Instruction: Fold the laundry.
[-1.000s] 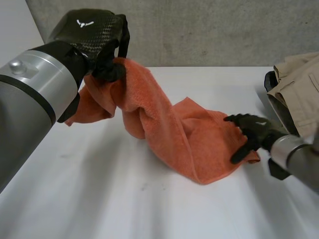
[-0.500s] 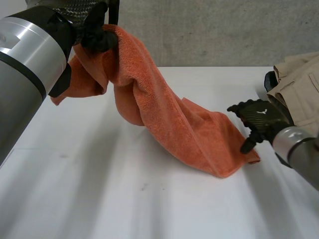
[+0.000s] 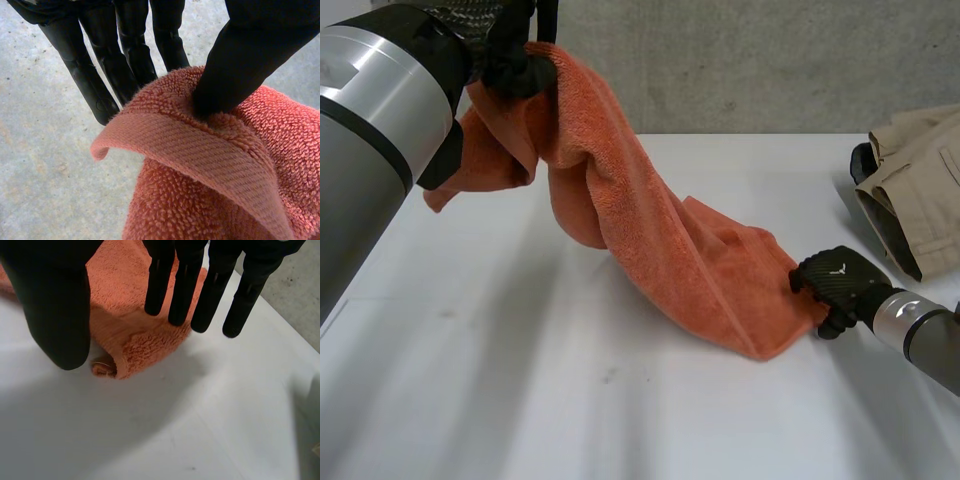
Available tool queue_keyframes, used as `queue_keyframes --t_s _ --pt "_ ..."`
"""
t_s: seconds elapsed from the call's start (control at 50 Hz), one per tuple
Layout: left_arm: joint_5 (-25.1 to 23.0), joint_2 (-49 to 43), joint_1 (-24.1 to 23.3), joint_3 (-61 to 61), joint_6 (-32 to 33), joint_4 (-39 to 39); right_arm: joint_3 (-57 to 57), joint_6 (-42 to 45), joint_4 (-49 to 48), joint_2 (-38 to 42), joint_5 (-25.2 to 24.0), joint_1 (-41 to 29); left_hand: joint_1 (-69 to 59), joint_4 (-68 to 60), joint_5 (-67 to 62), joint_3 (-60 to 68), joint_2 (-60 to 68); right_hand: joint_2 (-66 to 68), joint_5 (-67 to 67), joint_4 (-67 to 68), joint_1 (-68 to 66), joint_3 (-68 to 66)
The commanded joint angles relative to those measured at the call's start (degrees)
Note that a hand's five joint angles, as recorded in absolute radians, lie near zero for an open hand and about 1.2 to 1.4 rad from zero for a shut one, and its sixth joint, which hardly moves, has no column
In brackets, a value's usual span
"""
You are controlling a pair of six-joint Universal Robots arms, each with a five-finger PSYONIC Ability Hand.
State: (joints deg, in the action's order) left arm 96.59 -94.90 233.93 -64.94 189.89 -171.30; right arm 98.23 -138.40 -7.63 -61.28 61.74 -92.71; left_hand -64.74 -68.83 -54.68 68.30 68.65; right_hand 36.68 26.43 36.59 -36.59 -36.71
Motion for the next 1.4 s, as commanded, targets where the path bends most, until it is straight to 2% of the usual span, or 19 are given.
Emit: queue_keyframes --t_s 0.02,0.08,0.18,0.24,0.28,0.34,0.36,0.42,0.5,0.56,0.62,0.64,0.72,0.78,0.88,0.98,1.02,1.1,1.4 --pt "0.0 -0.2 0.0 -0.4 0.0 0.0 -0.9 -0.7 -2.2 1.6 -0.4 -0.3 -15.3 -11.2 -15.3 11.7 11.4 27.1 27.3 27.2 -27.2 -27.1" --pt "0.0 -0.2 0.0 -0.6 0.0 0.0 -2.2 -0.9 -3.7 2.0 0.1 -0.4 -15.3 -11.2 -15.3 11.7 11.4 43.3 43.5 43.4 -43.4 -43.3" --pt "0.2 0.1 0.1 -1.2 0.0 0.4 -4.3 -1.0 -3.4 1.1 1.4 -0.2 -15.3 -11.2 -15.3 11.7 11.4 43.3 43.6 43.4 -43.4 -43.3" --pt "0.1 0.7 1.1 -3.1 0.3 0.5 -6.5 -0.8 -0.6 -4.1 4.5 0.4 -15.3 -11.2 -15.3 11.7 11.4 43.3 43.6 43.4 -43.4 -43.3" --pt "-0.1 1.5 1.9 -4.4 0.7 0.9 -10.5 0.1 6.9 -13.8 9.4 0.2 -15.3 -11.2 -15.3 11.7 11.4 43.3 43.6 43.4 -43.4 -43.3" --pt "-0.4 3.0 4.6 -8.0 0.9 2.8 -15.7 -0.1 15.7 -20.9 11.8 1.5 -15.3 -11.2 -15.3 11.7 11.4 43.3 43.6 43.4 -43.4 -43.3" --pt "-0.6 3.1 5.5 -9.1 1.0 3.4 -19.8 0.3 22.4 -22.6 12.2 3.2 -15.3 -11.2 -15.3 11.7 11.4 43.3 43.6 43.4 -43.4 -43.3" --pt "-1.0 3.0 9.3 -13.6 1.5 5.8 -25.3 2.8 34.0 -23.2 12.1 5.4 -15.3 -11.2 -15.3 11.7 11.4 43.3 43.6 43.4 -43.4 -43.3" --pt "-2.7 1.0 11.8 -19.3 3.2 6.9 -26.7 8.5 41.6 -23.1 12.8 4.2 -15.3 -11.2 -15.3 11.7 11.4 43.3 43.6 43.4 -43.4 -43.3" --pt "-5.4 -2.7 12.0 -22.2 5.5 6.6 -26.0 11.2 41.7 -22.2 14.1 1.4 -15.3 -11.2 -15.3 11.7 11.4 43.3 43.6 43.4 -43.4 -43.3" --pt "-6.4 -6.6 12.1 -22.3 7.1 5.9 -25.8 11.8 41.6 -17.5 18.0 -3.4 -15.3 -11.2 -15.3 11.7 11.4 43.3 43.6 43.4 -43.4 -43.3" --pt "-6.4 -7.9 12.1 -22.1 7.4 5.5 -26.5 11.8 41.2 -14.2 21.0 -5.4 -15.3 -11.2 -15.3 11.7 11.4 43.3 43.6 43.4 -43.4 -43.3" --pt "-6.2 -14.6 12.0 -17.3 8.2 1.2 -29.9 11.7 36.7 -7.5 26.4 -9.0 -15.3 -11.2 -15.3 11.7 11.4 43.3 43.6 43.4 -43.4 -43.3" --pt "-6.2 -19.6 12.0 -10.5 9.4 -2.6 -33.0 11.8 31.1 -3.8 28.4 -10.6 -15.3 -11.2 -15.3 11.7 11.4 43.3 43.6 43.4 -43.4 -43.3" --pt "-6.2 -25.9 12.2 3.7 14.3 -10.6 -43.2 11.3 13.4 1.4 31.2 -11.8 -15.3 -11.2 -15.3 11.7 11.4 43.3 43.6 43.4 -43.4 -43.3" --pt "-6.7 -27.2 12.5 16.1 21.6 -26.7 -48.0 8.8 -8.8 1.2 32.5 -11.9 -15.3 -11.2 -15.3 11.7 11.4 43.3 43.6 43.4 -43.4 -43.3" --pt "-6.6 -27.2 12.5 17.6 21.9 -30.9 -47.6 8.5 -15.6 0.4 32.3 -12.0 -15.3 -11.2 -15.3 11.7 11.4 43.3 43.6 43.4 -43.4 -43.3" --pt "-6.6 -27.2 12.3 17.0 21.5 -37.4 -44.7 8.2 -17.2 -0.8 31.4 -13.5 -15.3 -11.2 -15.3 11.7 11.4 43.3 43.6 43.4 -43.4 -43.3" --pt "-6.9 -29.3 14.4 -10.5 20.6 -37.3 -16.5 1.6 -15.1 -2.7 28.5 -15.1 -15.3 -11.2 -15.3 11.7 11.4 43.3 43.6 43.4 -43.4 -43.3"
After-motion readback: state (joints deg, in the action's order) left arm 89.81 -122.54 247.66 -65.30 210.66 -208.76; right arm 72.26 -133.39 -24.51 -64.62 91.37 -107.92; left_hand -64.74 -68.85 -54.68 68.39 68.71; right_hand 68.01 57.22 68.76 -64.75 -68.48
